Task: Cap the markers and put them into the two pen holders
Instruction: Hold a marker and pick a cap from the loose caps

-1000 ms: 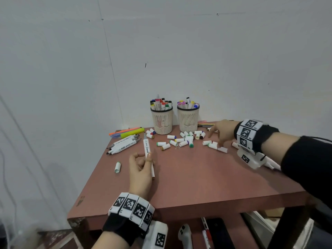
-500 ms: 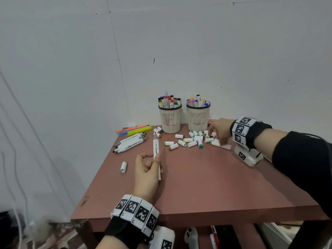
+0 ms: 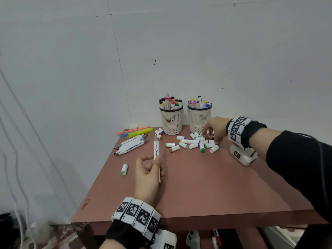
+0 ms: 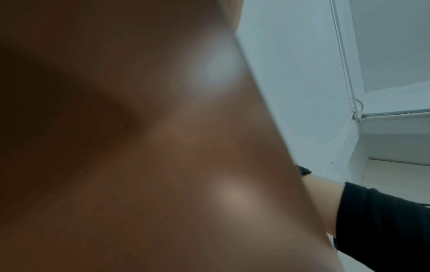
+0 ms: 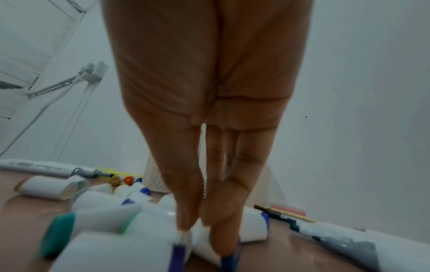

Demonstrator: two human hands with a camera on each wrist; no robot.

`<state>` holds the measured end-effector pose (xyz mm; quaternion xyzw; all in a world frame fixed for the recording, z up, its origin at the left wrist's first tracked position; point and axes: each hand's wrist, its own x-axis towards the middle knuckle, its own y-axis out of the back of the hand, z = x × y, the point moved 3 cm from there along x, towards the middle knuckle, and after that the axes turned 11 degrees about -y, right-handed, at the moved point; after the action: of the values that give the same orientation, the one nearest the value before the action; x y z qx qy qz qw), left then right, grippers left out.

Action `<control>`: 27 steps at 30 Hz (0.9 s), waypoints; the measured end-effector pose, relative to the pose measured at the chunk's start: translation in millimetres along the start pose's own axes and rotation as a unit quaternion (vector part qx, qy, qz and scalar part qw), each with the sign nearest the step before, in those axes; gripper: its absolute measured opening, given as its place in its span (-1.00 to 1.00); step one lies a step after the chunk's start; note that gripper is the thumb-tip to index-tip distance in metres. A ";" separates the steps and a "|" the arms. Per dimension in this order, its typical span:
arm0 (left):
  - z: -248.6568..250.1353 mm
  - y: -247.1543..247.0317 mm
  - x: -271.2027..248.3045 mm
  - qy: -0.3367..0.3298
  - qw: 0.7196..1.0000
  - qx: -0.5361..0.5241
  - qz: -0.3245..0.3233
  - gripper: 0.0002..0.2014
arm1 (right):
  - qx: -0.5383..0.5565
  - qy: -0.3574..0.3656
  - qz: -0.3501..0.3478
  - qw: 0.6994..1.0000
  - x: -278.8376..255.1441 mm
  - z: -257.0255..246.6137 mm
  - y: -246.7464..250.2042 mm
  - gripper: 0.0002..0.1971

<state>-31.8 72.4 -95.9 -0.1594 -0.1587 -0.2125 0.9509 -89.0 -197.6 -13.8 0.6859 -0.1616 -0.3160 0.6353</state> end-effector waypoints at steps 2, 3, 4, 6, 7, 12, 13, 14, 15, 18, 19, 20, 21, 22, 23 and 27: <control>0.0 -0.4 -0.4 -0.001 1.000 0.000 -0.001 -0.86 | 0.043 -0.006 0.010 0.999 -1.7 8.6 5.2 -0.47; -0.2 -0.6 -0.3 0.001 1.000 -0.002 -0.002 -0.86 | 0.055 -0.006 0.011 0.998 -3.4 12.1 7.5 -0.52; -0.7 -0.8 -0.1 0.003 1.000 -0.005 -0.002 -0.87 | 0.063 -0.002 0.003 0.998 -5.7 14.9 8.7 -0.57; -1.6 -1.1 0.4 0.006 1.000 -0.006 -0.003 -0.88 | 0.057 0.017 -0.037 0.998 -11.4 16.0 7.1 -0.62; -2.1 -1.1 0.6 0.007 1.000 -0.004 -0.002 -0.88 | 0.042 0.025 -0.056 0.997 -14.0 15.5 4.3 -0.62; -2.4 -0.5 0.4 0.005 1.000 0.003 0.000 -0.87 | -0.066 0.030 -0.091 0.993 -21.3 10.4 -11.3 -0.66; -1.9 -0.5 0.4 0.005 1.000 0.002 0.001 -0.87 | -0.091 0.021 -0.080 0.992 -21.7 10.2 -11.0 -0.68; -1.4 -0.5 0.2 0.006 1.000 -0.001 0.001 -0.87 | -0.107 0.014 -0.057 0.993 -22.1 10.4 -8.9 -0.69; -1.0 -0.7 0.1 0.005 1.000 -0.004 0.000 -0.87 | -0.117 0.007 -0.028 0.993 -20.7 10.9 -5.7 -0.71; -0.9 -0.6 -0.2 0.006 1.000 0.002 -0.003 -0.85 | -0.105 0.015 0.046 0.993 -16.6 9.8 2.5 -0.64; -0.9 -0.7 -0.2 0.005 1.000 0.003 -0.004 -0.84 | -0.098 0.022 0.051 0.994 -14.0 8.3 2.5 -0.60; -0.2 -1.0 -0.3 0.004 1.000 0.003 -0.005 -0.83 | -0.089 0.038 0.051 0.994 -12.0 5.2 1.5 -0.56; 0.5 -1.5 -0.6 0.005 1.000 0.001 -0.006 -0.82 | -0.085 0.050 0.043 0.994 -10.0 1.2 -0.8 -0.54; 1.2 -2.0 -1.0 0.006 1.000 -0.001 -0.006 -0.83 | -0.084 0.063 0.032 0.994 -9.7 -3.9 -3.4 -0.52; 1.8 -2.3 -1.4 0.007 1.000 -0.007 -0.005 -0.84 | -0.093 0.068 0.021 0.993 -8.4 -8.4 -6.4 -0.52; 2.1 -1.8 -1.0 0.008 1.000 -0.008 -0.006 -0.87 | -0.117 0.052 0.006 0.992 -4.3 -16.0 -5.8 -0.62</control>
<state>-34.0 72.0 -94.0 -0.1646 -0.1498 -0.2207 0.9496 -83.0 -181.8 -18.6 0.6217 -0.0944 -0.2930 0.7202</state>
